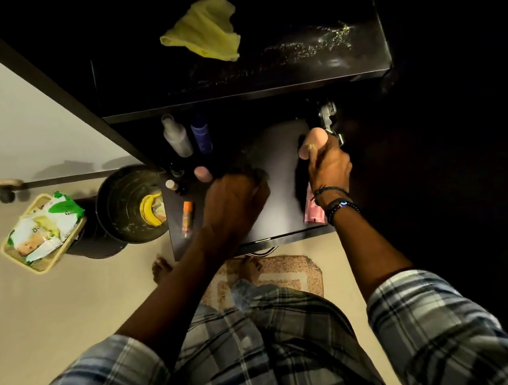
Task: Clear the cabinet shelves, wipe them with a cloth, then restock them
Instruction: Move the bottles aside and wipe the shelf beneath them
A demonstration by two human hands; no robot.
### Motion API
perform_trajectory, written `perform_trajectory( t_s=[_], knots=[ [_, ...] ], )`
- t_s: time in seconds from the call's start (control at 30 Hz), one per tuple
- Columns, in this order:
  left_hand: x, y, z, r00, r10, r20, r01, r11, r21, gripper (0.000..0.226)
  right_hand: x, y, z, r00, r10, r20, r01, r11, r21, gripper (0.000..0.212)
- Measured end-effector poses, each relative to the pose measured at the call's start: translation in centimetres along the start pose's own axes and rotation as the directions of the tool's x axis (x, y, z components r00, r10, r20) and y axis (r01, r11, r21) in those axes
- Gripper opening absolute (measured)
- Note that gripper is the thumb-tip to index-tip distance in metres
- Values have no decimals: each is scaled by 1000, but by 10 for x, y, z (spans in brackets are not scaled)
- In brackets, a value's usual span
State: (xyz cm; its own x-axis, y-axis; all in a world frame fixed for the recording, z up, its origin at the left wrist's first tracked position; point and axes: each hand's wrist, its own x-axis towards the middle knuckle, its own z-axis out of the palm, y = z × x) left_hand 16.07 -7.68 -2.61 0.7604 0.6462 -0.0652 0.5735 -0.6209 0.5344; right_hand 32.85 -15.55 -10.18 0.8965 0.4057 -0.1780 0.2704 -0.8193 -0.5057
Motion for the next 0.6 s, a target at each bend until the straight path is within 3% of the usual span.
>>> perform_trajectory(
  t_s=[0.17,0.43,0.6],
  knots=[
    [35,23,35,991,8,134,-11,1000,17,28,-2,4,-5,1000,-19,1,19,999,29,35],
    [52,31,73,979,74,191,-82,996,35,22,-9,15,-18,992,-128,13,127,991,47,32],
    [52,32,81,971,58,234,-73,996,57,21,-11,20,-23,991,-130,35,129,992,15,42]
  ],
)
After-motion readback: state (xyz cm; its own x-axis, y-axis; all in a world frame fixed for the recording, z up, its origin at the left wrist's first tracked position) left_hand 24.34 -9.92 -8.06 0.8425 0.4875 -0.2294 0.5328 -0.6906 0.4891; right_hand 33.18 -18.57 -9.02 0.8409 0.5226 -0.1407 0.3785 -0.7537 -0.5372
